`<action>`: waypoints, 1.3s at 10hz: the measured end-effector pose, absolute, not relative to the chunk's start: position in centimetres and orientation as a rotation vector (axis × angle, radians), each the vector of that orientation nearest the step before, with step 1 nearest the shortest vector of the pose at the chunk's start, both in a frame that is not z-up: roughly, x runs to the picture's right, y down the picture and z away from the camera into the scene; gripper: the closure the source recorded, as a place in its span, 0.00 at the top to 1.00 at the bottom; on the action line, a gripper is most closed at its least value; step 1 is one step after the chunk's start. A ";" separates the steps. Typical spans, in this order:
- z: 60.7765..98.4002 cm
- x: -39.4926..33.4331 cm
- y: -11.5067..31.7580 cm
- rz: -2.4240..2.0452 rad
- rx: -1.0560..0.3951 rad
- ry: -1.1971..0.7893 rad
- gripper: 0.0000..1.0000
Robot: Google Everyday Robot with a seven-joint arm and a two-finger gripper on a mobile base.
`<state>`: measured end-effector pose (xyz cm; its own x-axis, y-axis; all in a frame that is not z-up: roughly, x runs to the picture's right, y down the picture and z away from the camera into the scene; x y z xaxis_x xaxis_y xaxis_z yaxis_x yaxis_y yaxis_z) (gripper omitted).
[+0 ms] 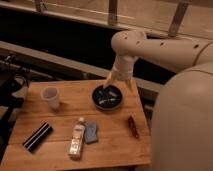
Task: Move the arm in a circular motion
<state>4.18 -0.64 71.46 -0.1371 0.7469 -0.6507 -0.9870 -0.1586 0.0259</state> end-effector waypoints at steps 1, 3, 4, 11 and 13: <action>71.6 2.8 -0.9 1.647 -0.596 0.541 0.80; 72.1 0.7 -1.3 1.608 -0.594 0.538 0.80; 72.2 0.1 -1.5 1.601 -0.592 0.537 0.80; 70.1 -3.7 1.2 1.578 -0.588 0.533 0.80; 69.7 -5.1 1.9 1.586 -0.586 0.536 0.80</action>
